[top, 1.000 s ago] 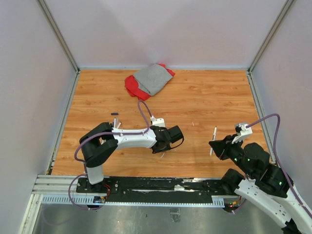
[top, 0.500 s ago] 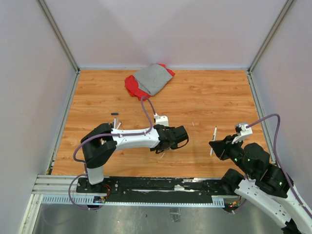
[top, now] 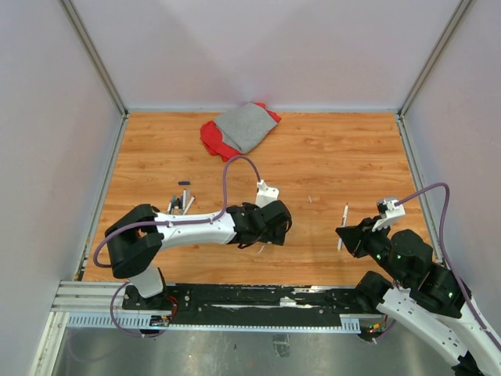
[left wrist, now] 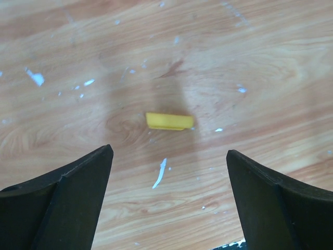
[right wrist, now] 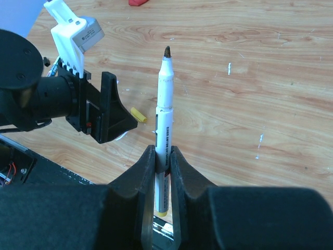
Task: Insert the pens into the pen caps
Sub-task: Adjust the pen cap at the center of the board.
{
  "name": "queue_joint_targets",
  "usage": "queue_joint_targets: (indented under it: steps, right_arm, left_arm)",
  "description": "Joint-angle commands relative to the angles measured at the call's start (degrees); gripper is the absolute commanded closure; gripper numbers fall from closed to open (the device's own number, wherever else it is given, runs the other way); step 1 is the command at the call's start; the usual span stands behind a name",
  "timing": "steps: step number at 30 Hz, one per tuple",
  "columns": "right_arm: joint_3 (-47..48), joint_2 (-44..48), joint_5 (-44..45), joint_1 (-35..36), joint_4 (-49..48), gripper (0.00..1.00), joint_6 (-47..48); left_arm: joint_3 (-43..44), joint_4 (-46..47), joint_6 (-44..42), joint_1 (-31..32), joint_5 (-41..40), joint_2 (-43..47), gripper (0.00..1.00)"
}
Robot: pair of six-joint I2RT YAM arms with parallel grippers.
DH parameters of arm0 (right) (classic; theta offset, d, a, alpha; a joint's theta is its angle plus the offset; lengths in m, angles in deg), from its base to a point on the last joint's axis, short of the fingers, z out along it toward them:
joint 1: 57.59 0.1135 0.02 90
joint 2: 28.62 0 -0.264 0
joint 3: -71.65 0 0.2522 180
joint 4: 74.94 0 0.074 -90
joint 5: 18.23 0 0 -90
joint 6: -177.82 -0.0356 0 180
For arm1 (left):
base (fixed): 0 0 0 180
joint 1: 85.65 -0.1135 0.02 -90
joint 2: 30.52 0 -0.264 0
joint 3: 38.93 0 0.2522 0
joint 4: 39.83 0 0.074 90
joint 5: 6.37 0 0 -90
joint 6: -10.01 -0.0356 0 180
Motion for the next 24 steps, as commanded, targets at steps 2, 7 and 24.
queue_joint_targets:
  steps: [2, 7, 24]
  right_arm:
    - [0.17, -0.38, 0.92, 0.23, -0.15, 0.93, 0.74]
    - [0.23, -0.38, 0.83, 0.23, -0.2, 0.93, 0.76]
    - [0.63, -0.81, 1.37, 0.22, -0.18, 0.93, 1.26]
  left_arm:
    - [-0.27, 6.76, -13.12, -1.9, 6.65, 0.65, 0.07]
    - [1.97, 4.41, -14.65, -2.04, 6.65, -3.29, 0.12]
    - [2.88, 6.65, -14.54, -4.1, 8.43, -9.19, 0.24]
